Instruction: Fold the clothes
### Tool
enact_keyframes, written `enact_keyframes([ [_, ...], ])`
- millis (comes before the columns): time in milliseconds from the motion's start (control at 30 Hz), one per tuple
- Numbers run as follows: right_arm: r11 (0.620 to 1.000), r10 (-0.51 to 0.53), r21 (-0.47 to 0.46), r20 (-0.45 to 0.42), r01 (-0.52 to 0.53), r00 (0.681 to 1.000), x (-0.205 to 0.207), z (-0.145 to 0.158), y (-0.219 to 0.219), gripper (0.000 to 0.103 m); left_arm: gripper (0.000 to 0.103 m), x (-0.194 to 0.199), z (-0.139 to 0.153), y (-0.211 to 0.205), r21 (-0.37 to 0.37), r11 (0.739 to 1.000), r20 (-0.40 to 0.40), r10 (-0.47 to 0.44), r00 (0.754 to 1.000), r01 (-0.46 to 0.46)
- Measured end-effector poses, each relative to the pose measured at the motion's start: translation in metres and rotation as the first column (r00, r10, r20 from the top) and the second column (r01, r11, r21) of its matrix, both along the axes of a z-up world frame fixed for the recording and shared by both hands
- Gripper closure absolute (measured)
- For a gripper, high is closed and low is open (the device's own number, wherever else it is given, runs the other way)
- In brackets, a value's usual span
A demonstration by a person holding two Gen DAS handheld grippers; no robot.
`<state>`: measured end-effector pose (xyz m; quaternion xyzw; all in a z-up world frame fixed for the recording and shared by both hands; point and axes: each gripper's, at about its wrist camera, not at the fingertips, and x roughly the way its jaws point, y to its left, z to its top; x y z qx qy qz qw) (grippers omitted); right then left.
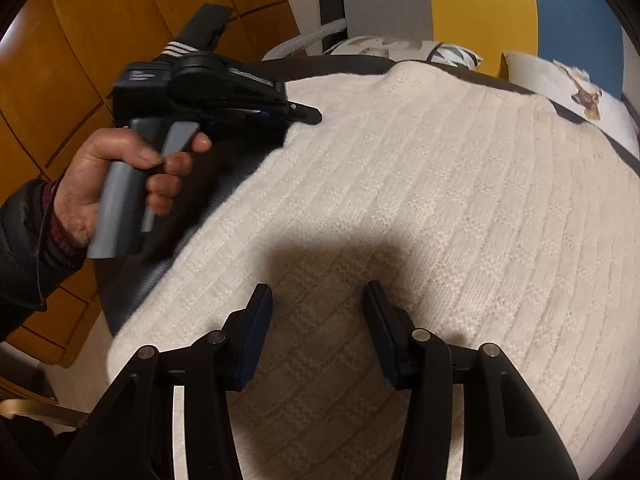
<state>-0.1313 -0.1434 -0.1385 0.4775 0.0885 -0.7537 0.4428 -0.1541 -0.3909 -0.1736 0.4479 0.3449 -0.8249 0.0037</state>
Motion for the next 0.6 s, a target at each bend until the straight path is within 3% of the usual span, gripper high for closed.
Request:
enact_keyframes([
  [67,0.999,-0.011,-0.05,0.004,0.011,1.0,0.006,0.015,0.014,0.051,0.076,0.027,0.017,0.003,0.027,1.0,-0.061,-0.013,0.998,0.014],
  [167,0.999,0.009,-0.049,-0.033,-0.011,0.999,0.023,0.033,0.028,0.051,0.075,0.061,0.038,0.038,0.053,0.987,-0.168,-0.141,0.976,0.152],
  [300,0.998,-0.046,0.031,-0.061,0.048,0.997,0.045,0.032,0.06,0.051,0.075,0.099,0.026,0.095,-0.029,0.962,-0.138,-0.273,0.952,0.271],
  [367,0.991,-0.108,0.077,-0.053,0.112,0.993,0.048,0.022,0.079,0.051,0.075,0.108,0.01,0.107,-0.061,0.962,-0.086,-0.272,0.958,0.267],
  [400,0.984,-0.139,0.103,-0.047,0.143,0.989,0.046,0.015,0.085,0.051,0.08,0.112,0.0,0.106,-0.064,0.97,-0.066,-0.238,0.969,0.234],
  [433,0.977,-0.167,0.127,-0.039,0.17,0.985,0.044,0.008,0.089,0.051,0.092,0.116,-0.009,0.104,-0.068,0.978,-0.048,-0.2,0.979,0.196],
  [500,0.973,-0.201,0.104,-0.036,0.204,0.979,0.044,-0.001,0.102,0.052,0.092,0.122,-0.015,0.095,0.0,0.991,-0.063,-0.135,0.989,0.136],
  [600,0.974,-0.207,0.071,-0.08,0.213,0.975,0.049,-0.008,0.109,0.052,0.091,0.124,-0.012,0.096,-0.002,0.994,-0.06,-0.112,0.992,0.112],
])
